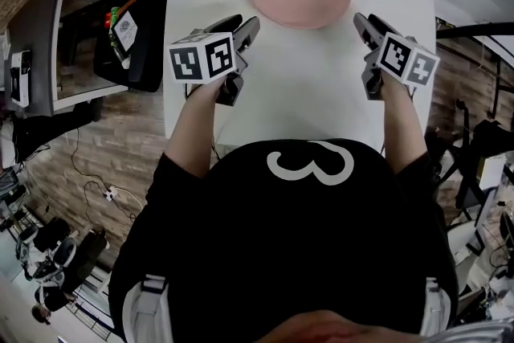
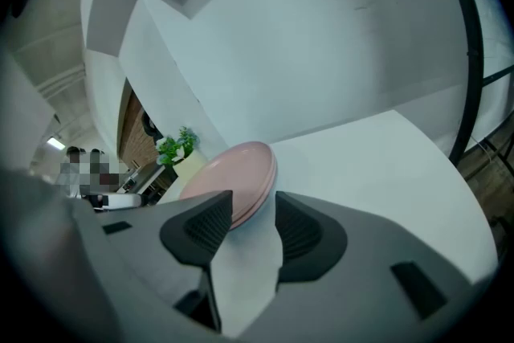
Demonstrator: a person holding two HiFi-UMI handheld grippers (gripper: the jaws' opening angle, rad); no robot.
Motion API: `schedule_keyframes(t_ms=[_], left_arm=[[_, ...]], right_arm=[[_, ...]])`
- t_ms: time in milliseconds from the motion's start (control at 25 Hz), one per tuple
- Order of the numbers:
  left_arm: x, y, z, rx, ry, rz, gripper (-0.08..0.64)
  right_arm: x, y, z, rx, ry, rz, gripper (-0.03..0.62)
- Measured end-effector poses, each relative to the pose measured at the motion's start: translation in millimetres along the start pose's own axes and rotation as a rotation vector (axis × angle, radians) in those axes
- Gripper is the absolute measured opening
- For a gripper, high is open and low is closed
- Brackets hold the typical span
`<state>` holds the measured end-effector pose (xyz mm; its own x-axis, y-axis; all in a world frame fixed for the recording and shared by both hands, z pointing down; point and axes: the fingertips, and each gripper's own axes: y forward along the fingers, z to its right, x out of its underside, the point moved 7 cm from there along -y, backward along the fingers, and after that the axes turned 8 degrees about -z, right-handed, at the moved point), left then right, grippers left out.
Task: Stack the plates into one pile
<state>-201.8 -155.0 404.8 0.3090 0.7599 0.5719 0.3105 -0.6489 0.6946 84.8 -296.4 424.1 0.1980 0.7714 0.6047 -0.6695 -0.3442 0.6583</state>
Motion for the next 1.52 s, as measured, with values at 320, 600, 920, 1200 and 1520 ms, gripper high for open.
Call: schedule_keyframes(t_ms=[320, 600, 920, 1200, 1520], left_arm=[[39, -47, 73, 0.046, 0.067, 0.059, 0.156], [87, -79, 150, 0.132, 0.108, 0.111, 0.106], [142, -108, 240, 0.212, 0.205, 0.149, 0.054], [192, -129, 301, 0.242, 0.275, 0.179, 0.026], [236, -150, 342, 0.247, 0.327, 0.197, 0.018]], right_arm=[[28, -81, -27, -0.164, -0.068, 0.07, 0.139], [72, -152, -51, -0.248, -0.18, 0.091, 0.085], [127, -229, -61, -0.384, -0.243, 0.132, 0.04], [167, -295, -60, -0.458, -0.279, 0.196, 0.029], [208, -342, -79, -0.519, -0.387, 0.193, 0.025]])
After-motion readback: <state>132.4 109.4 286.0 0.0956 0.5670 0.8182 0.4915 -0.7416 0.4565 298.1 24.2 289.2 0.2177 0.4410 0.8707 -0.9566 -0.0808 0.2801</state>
